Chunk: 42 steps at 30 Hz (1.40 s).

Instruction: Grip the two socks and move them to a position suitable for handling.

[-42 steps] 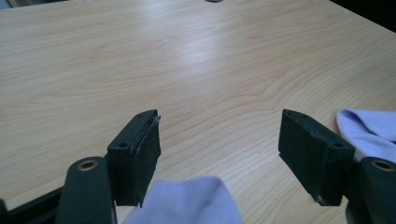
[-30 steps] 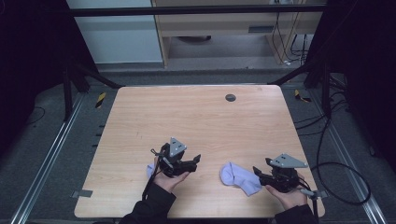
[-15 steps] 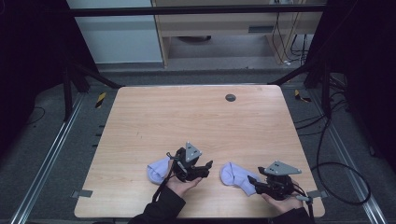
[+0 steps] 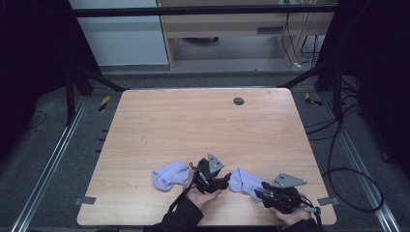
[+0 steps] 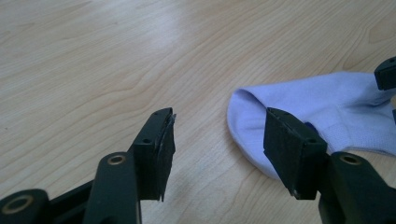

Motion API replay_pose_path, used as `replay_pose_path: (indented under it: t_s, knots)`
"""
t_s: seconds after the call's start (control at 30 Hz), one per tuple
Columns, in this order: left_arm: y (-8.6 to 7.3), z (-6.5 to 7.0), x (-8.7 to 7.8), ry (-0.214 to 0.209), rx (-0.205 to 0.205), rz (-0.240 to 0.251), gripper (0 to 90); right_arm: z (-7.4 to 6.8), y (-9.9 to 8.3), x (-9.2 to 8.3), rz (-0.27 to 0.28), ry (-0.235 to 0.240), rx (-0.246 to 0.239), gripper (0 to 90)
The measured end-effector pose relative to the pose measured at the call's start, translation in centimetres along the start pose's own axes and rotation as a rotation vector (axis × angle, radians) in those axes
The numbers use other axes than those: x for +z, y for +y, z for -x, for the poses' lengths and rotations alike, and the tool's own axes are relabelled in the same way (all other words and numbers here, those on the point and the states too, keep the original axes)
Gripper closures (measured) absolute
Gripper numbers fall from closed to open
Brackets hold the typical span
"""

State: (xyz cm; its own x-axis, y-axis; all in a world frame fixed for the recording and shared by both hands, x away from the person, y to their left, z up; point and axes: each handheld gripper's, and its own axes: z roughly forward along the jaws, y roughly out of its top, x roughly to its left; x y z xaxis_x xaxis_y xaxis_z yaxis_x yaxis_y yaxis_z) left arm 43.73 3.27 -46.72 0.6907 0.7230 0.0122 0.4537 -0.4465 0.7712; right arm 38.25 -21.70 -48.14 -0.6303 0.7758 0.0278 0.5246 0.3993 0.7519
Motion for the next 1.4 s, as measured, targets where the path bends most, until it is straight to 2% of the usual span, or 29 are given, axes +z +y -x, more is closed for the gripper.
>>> replay_pose_path:
  t_s: [0.2,0.43,0.57,0.6,0.77,0.83,0.93,1.17,1.3,1.37,1.4]
  knots:
    - [-0.2,0.8,0.9,-0.003,-0.009,-0.016,45.6,-0.2,-0.3,0.2,-0.014,0.018,-0.013,62.4]
    - [-0.6,1.4,2.0,-0.005,-0.022,-0.05,52.7,-0.5,-0.6,0.4,-0.042,0.033,-0.019,66.1]
    - [-0.8,1.6,2.5,-0.008,-0.038,-0.069,61.3,-0.6,-0.7,0.6,-0.059,0.048,-0.022,67.6]
    - [-0.9,1.7,2.7,0.005,-0.037,-0.089,63.0,-0.6,-0.8,0.7,-0.063,0.052,-0.024,67.6]
    - [-1.0,1.7,3.0,-0.003,-0.05,-0.097,68.5,-0.7,-0.9,1.0,-0.083,0.054,-0.034,69.1]
    - [-1.1,1.8,3.0,-0.007,-0.057,-0.102,75.3,-0.7,-0.9,1.2,-0.097,0.064,-0.031,72.5]
    - [-1.1,1.8,3.1,-0.011,-0.064,-0.105,80.6,-0.7,-0.9,1.2,-0.101,0.068,-0.028,76.4]
    - [-1.1,1.8,3.2,-0.014,-0.08,-0.106,88.2,-0.8,-0.7,1.2,-0.114,0.054,-0.03,84.3]
    - [-1.1,1.9,3.2,-0.015,-0.074,-0.103,88.7,-0.8,-0.6,1.1,-0.098,0.053,-0.024,84.6]
    - [-1.1,1.9,3.1,-0.015,-0.069,-0.1,88.7,-0.5,-0.3,0.3,-0.028,0.058,0.005,84.6]
    - [-1.1,1.9,3.1,-0.015,-0.069,-0.098,88.7,-0.5,-0.3,0.3,-0.028,0.058,0.005,84.6]
